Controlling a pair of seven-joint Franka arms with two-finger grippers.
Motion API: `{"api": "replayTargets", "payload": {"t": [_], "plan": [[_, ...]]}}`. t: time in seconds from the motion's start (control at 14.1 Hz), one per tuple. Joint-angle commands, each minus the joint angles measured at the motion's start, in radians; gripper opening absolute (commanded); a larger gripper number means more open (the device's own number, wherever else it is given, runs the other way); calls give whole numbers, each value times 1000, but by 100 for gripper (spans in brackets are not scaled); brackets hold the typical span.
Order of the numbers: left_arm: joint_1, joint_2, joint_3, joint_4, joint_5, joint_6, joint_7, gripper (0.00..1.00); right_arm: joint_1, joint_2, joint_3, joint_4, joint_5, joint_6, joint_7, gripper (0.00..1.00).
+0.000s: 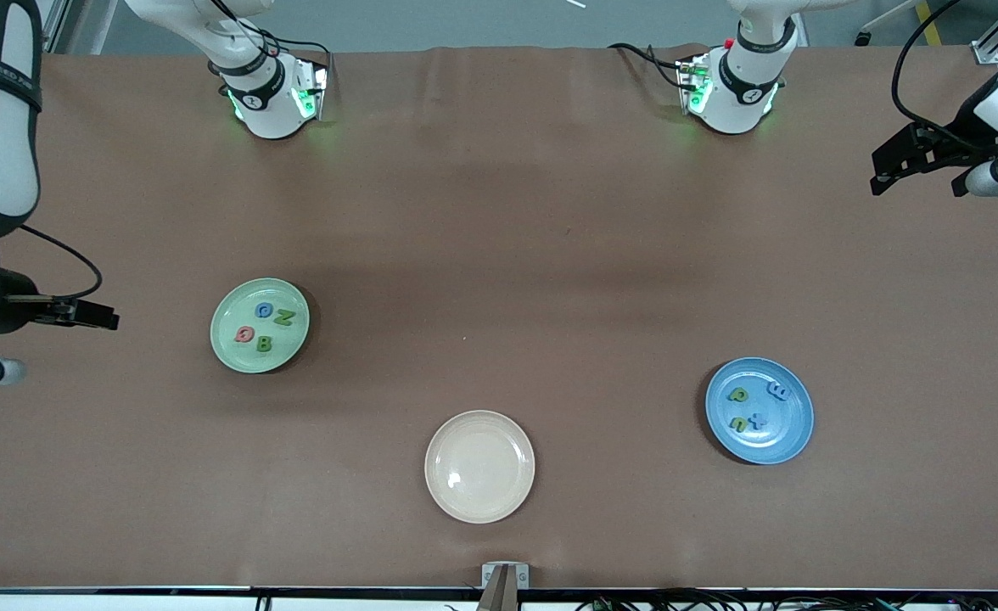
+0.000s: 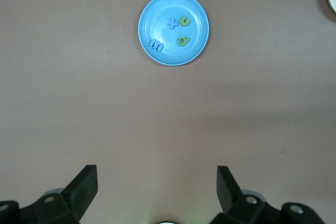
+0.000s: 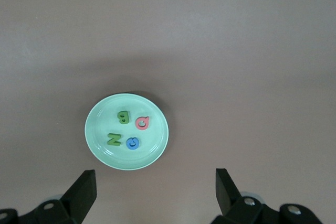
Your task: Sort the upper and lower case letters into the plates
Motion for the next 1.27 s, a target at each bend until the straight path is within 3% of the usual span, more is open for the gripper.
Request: {"api": "replayTargets", "payload": {"t": [0.0,0.57,0.71,0.92,1.2], "plan": [[6,-18,-8,-9,9,4,-8,100,-12,25,16,37,-2,-17,-1,100],[9,-18,-7,-9,7,5,3,100,-12,-26,20,19,15,-92,-11,100],[9,-15,-7,-9,9,8,6,100,-12,-93,25,-46,15,-90,-13,100],[9,-13,-7,-7,10,10,9,100,-58,-190,89,-141,5,-74,-14,100],[9,-16,-8,-12,10,8,11,100,-77,-305,101,-268,2,-36,-14,100]]}}
